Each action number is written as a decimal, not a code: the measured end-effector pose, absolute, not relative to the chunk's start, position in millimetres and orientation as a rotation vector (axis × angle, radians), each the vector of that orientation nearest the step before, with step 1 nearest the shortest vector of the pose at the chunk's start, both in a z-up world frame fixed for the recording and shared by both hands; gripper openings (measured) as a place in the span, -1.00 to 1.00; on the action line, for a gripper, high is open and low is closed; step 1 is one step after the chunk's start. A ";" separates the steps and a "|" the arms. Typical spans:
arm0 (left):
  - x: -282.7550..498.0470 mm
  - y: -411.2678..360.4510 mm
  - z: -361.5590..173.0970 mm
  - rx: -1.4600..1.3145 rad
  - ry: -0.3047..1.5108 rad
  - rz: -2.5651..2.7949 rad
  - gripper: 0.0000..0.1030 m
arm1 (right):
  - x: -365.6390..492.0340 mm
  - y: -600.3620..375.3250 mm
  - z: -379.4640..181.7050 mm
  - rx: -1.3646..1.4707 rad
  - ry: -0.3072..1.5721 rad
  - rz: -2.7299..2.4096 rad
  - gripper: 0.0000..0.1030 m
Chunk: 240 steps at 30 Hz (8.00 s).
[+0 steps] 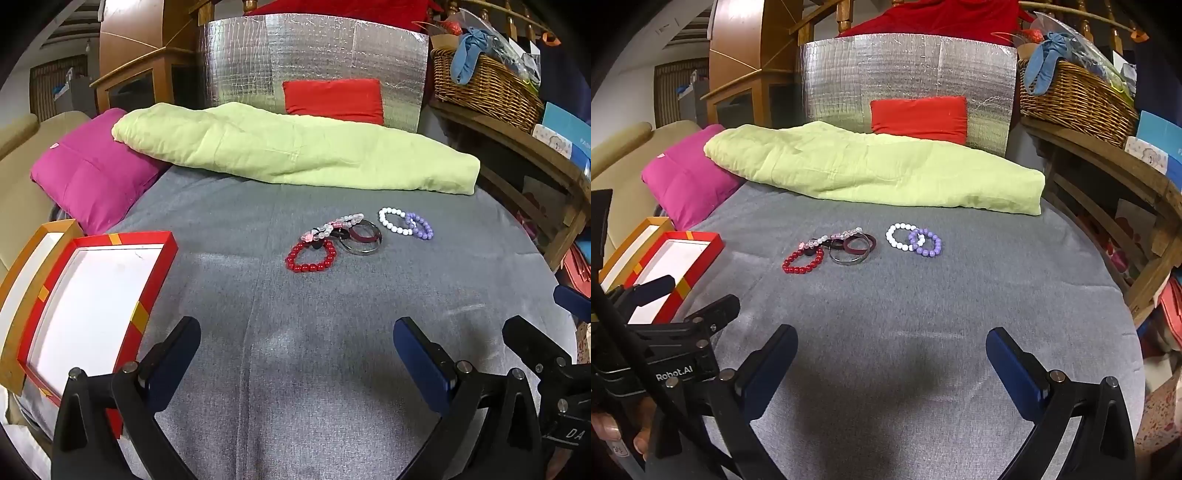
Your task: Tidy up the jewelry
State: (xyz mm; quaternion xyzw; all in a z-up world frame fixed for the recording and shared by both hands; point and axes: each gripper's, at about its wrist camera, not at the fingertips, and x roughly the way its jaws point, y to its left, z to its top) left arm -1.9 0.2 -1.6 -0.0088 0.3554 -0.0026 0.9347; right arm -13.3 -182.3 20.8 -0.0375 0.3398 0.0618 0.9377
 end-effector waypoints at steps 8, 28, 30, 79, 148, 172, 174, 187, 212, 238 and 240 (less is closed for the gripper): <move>-0.5 1.9 -2.1 -0.022 0.722 -0.003 1.00 | -11.6 -182.8 21.2 -0.073 0.704 0.127 1.00; -1.6 6.1 1.5 -0.034 0.713 -0.004 1.00 | -9.3 -180.3 22.9 -0.097 0.698 0.096 1.00; -1.3 6.2 1.8 -0.034 0.712 -0.004 1.00 | -9.3 -179.6 23.2 -0.098 0.699 0.096 1.00; 43.9 25.9 -38.5 -0.112 0.772 0.025 1.00 | 163.4 -244.9 -23.3 0.205 1.008 0.064 0.25; 64.8 25.1 -35.4 -0.164 0.919 -0.077 -0.82 | 97.2 -279.4 -53.7 0.422 0.976 0.344 -0.80; 1.2 8.3 0.4 -0.138 0.831 -0.079 -0.81 | 30.2 -248.8 9.9 0.374 0.880 0.416 -0.79; -0.8 14.2 1.2 -0.145 0.830 -0.068 -0.81 | 27.7 -242.0 12.7 0.362 0.880 0.427 -0.79; -10.1 85.9 0.6 -0.238 0.829 0.120 -0.81 | 23.2 -179.2 23.5 0.265 0.897 0.534 -0.80; -26.1 217.4 -6.6 -0.336 0.814 0.372 -0.81 | 50.2 -7.0 35.6 0.054 0.917 0.728 -0.80; -10.0 325.9 -53.4 -0.442 0.875 0.495 -0.81 | 100.9 146.7 -28.8 -0.044 1.072 0.840 -0.79; -10.0 328.5 -59.0 -0.443 0.890 0.505 -0.81 | 104.7 147.6 -35.8 -0.045 1.090 0.833 -0.79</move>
